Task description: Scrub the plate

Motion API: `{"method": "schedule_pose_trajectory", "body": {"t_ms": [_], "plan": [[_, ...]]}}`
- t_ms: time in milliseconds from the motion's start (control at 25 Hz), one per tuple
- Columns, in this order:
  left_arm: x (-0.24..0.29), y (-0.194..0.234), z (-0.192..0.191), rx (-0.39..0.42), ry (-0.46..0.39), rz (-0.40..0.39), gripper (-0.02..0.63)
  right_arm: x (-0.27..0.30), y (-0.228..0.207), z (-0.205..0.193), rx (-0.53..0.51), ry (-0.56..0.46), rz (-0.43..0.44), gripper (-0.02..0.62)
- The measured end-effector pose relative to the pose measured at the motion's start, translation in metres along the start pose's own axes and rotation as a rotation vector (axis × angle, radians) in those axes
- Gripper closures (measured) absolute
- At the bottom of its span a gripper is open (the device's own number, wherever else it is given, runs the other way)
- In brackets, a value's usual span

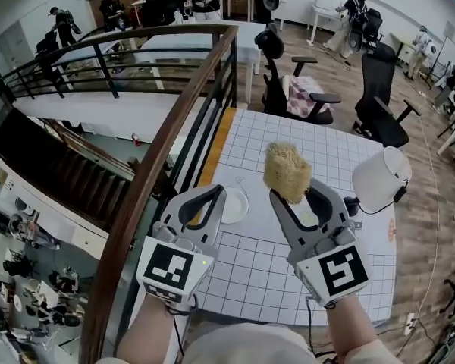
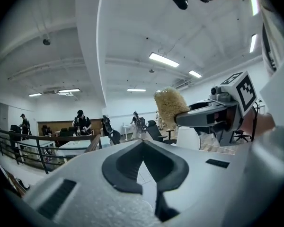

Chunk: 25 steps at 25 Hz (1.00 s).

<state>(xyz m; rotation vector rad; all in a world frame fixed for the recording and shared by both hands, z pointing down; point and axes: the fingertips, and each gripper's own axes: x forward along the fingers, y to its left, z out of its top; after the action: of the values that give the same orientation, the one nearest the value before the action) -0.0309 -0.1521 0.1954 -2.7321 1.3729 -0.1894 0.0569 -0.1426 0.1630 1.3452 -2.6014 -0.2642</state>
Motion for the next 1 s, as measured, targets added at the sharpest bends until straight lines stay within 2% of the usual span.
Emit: {"method": "schedule_pose_trajectory", "body": {"t_ms": [120, 200, 440, 600, 760, 1000], "plan": [[-0.031, -0.020, 0.050, 0.009, -0.054, -0.003, 0.594, -0.033, 0.006, 0.045, -0.013, -0.052, 0.006, 0.439], [-0.042, -0.023, 0.063, 0.033, -0.070, -0.001, 0.594, -0.041, 0.009, 0.056, -0.017, -0.080, 0.007, 0.439], [-0.045, -0.017, 0.034, 0.081, -0.074, 0.008, 0.594, -0.027, 0.013, 0.016, -0.009, -0.104, -0.005, 0.436], [-0.052, -0.037, 0.024, 0.045, -0.059, -0.035, 0.594, -0.037, 0.020, 0.010, 0.044, -0.111, -0.007, 0.436], [-0.057, -0.049, 0.000, 0.057, 0.000, -0.023, 0.594, -0.050, 0.016, 0.000, 0.072, -0.134, -0.057, 0.436], [-0.060, -0.053, -0.029, -0.002, 0.054, -0.034, 0.594, -0.058, 0.009, -0.027, 0.075, -0.066, -0.094, 0.437]]}}
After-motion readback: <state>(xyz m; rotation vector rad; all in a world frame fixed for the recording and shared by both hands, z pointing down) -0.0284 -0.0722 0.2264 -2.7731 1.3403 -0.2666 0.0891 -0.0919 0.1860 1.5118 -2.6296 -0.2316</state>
